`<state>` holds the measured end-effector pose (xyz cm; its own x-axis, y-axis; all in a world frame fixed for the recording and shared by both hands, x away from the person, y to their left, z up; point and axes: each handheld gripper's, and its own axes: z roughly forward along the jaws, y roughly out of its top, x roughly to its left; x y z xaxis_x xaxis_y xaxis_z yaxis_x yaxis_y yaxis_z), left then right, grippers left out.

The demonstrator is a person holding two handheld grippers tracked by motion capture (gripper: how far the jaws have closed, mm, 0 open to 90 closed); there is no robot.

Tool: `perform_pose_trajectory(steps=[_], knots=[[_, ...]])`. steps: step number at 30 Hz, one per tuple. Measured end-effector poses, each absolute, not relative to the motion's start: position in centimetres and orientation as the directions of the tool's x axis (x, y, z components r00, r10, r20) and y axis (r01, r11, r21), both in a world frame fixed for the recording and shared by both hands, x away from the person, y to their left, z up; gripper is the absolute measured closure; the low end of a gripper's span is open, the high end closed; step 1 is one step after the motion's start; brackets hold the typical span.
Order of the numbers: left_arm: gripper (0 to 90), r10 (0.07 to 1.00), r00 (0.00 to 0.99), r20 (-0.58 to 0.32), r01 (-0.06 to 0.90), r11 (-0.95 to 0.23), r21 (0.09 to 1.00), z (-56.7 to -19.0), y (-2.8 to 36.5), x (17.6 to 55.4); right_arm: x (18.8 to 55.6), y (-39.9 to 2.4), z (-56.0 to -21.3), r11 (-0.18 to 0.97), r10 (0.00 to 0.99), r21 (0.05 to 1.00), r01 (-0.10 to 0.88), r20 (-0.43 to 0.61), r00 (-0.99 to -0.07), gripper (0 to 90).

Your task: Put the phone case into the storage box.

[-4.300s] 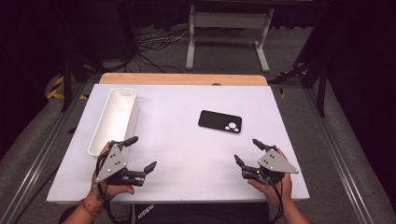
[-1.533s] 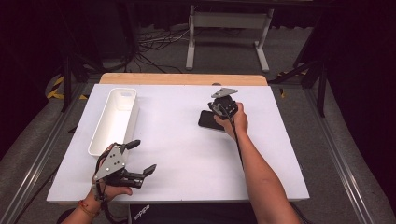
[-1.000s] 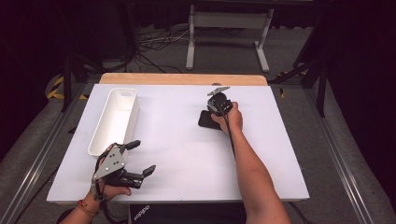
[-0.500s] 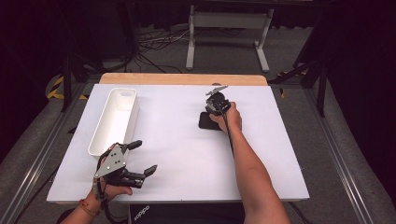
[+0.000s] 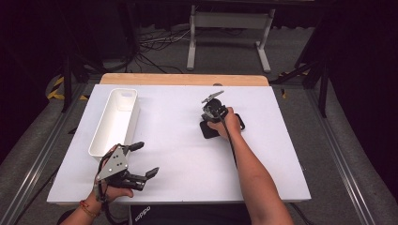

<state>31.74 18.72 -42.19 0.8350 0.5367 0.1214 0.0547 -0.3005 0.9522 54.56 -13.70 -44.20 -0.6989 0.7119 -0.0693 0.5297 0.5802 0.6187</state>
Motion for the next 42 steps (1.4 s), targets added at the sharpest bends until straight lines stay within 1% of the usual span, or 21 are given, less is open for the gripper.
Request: perform_pose_trajectory(steps=[10, 12, 17, 31, 42], knots=[[7.2, 0.536, 0.835, 0.124, 0.060, -0.314, 0.948, -42.2, 18.4, 31.7, 51.7, -13.2, -44.2, 0.628, 0.663, 0.606, 0.488, -0.089, -0.743, 90.0], [7.4, 0.558, 0.818, 0.137, 0.050, -0.306, 0.951, -42.2, 18.3, 31.6, 51.5, -13.4, -44.2, 0.624, 0.667, 0.605, 0.495, -0.081, -0.741, 90.0], [7.6, 0.550, 0.821, 0.154, 0.035, -0.317, 0.948, -42.1, 18.3, 31.4, 50.9, -14.0, -44.2, 0.618, 0.674, 0.610, 0.496, -0.086, -0.733, 90.0], [7.6, 0.551, 0.821, 0.146, 0.048, -0.323, 0.945, -42.1, 18.3, 31.6, 47.7, -16.0, -44.5, 0.619, 0.652, 0.635, 0.462, -0.089, -0.753, 90.0], [7.5, 0.555, 0.821, 0.135, 0.061, -0.321, 0.945, -42.2, 18.3, 31.8, 45.5, -17.6, -44.6, 0.631, 0.634, 0.637, 0.444, -0.094, -0.767, 90.0]])
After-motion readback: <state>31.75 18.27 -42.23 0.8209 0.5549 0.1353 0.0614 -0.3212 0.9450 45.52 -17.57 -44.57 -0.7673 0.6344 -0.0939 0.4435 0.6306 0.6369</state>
